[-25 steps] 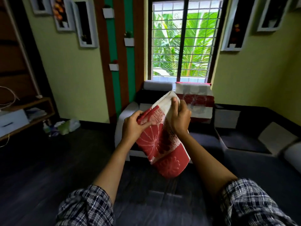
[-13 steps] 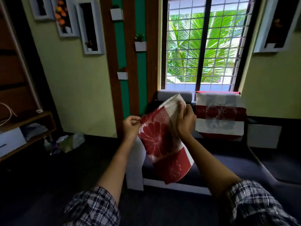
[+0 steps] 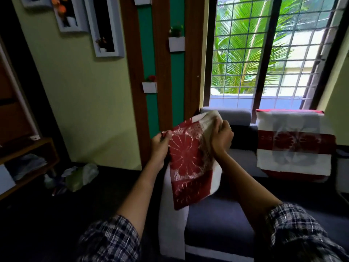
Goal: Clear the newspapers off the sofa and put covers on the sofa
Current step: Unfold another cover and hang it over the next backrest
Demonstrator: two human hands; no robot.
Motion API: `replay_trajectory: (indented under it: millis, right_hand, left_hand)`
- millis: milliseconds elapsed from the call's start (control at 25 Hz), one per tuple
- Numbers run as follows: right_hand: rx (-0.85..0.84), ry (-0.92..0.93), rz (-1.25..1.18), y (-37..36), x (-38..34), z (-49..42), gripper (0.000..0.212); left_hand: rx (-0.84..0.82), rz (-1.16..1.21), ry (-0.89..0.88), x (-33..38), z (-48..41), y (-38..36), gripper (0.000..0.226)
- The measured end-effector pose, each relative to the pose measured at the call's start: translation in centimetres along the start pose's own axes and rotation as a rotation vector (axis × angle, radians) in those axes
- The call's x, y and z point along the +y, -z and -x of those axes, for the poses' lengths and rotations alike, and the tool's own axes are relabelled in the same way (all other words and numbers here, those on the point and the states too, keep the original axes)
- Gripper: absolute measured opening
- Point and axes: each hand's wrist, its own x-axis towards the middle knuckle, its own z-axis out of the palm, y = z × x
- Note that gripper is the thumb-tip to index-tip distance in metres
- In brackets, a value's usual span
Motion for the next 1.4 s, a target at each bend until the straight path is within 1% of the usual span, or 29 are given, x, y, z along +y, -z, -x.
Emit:
replay_trajectory:
  millis: [40, 160, 240, 280, 360, 400, 520, 560, 640, 680, 720, 800, 840, 960, 1000, 1040, 1080, 1160, 1240, 1320, 1400]
  right_hand:
    - [-0.020, -0.020, 0.027, -2.4, 0.2, -2.0, 0.041]
    - [-0.173, -0.053, 0.100, -8.8, 0.8, -7.3, 0.039]
    - [-0.229, -0.037, 0.104, -12.1, 1.5, -9.4, 0.037]
    - [-0.243, -0.028, 0.102, -13.3, 1.9, -9.9, 0.037]
    - [-0.236, -0.015, 0.102, -15.3, 2.9, -10.9, 0.038]
    - [-0.213, -0.009, 0.100, -15.7, 3.3, -11.2, 0.039]
    - [-0.048, 0.041, 0.106, -16.6, 4.6, -12.6, 0.038]
    - [0.004, 0.045, 0.086, -16.4, 4.5, -12.7, 0.035]
    - [0.049, 0.072, 0.034, -16.5, 4.1, -13.0, 0.032]
    - [0.042, 0.119, 0.058, -16.6, 3.7, -13.0, 0.030]
    - [0.032, 0.163, 0.142, -16.6, 3.3, -13.0, 0.029]
    - [0.023, 0.204, 0.293, -16.5, 3.1, -12.8, 0.025]
    - [0.016, 0.198, 0.344, -16.5, 3.3, -12.5, 0.023]
    - [0.028, 0.170, 0.490, -16.0, 3.7, -10.9, 0.027]
    - [0.036, 0.152, 0.527, -15.6, 4.2, -10.4, 0.030]
    - [0.050, 0.113, 0.563, -15.4, 4.3, -9.8, 0.033]
    - [0.070, 0.080, 0.590, -15.0, 4.5, -9.5, 0.032]
    - [0.112, 0.028, 0.634, -14.2, 4.5, -9.2, 0.023]
    - [0.118, 0.036, 0.714, -13.0, 4.2, -9.3, 0.018]
    - [0.107, 0.054, 0.802, -11.7, 3.8, -9.3, 0.019]
    - [0.119, 0.011, 0.796, -10.2, 4.0, -9.2, 0.015]
  left_hand:
    - [-0.030, -0.035, -0.022, 0.4, -3.0, -0.3, 0.023]
    - [-0.110, -0.044, -0.033, 1.7, -11.2, -1.6, 0.026]
    - [-0.139, -0.024, 0.016, 1.9, -15.9, -2.8, 0.038]
    - [-0.160, -0.007, 0.038, 1.6, -17.9, -3.4, 0.038]
    - [-0.208, 0.040, 0.063, 1.0, -21.7, -4.9, 0.023]
    - [-0.244, 0.083, 0.077, 0.8, -23.2, -5.6, 0.020]
    - [-0.368, 0.196, 0.127, 0.2, -27.1, -8.0, 0.028]
    - [-0.390, 0.203, 0.120, -0.1, -27.8, -8.7, 0.022]
    - [-0.430, 0.143, 0.083, -0.7, -29.4, -10.0, 0.003]
    - [-0.442, 0.085, 0.048, -1.0, -30.3, -10.5, 0.012]
    - [-0.451, 0.026, 0.000, -1.3, -31.0, -10.9, 0.018]
    - [-0.501, -0.046, -0.124, -1.6, -31.7, -11.3, 0.017]
    - [-0.528, -0.074, -0.183, -1.7, -31.8, -11.3, 0.015]
    - [-0.551, -0.141, -0.325, -1.7, -31.4, -11.5, 0.021]
    - [-0.581, -0.142, -0.362, -1.8, -31.2, -11.9, 0.024]
    - [-0.613, -0.141, -0.398, -1.9, -30.9, -12.2, 0.032]
    - [-0.640, -0.130, -0.418, -2.2, -30.5, -12.7, 0.040]
    - [-0.663, -0.109, -0.446, -2.9, -29.9, -13.5, 0.047]
    - [-0.656, -0.085, -0.462, -3.3, -29.4, -13.9, 0.052]
    - [-0.667, -0.094, -0.449, -3.3, -29.5, -14.6, 0.051]
    - [-0.695, -0.096, -0.406, -3.1, -29.9, -15.7, 0.046]
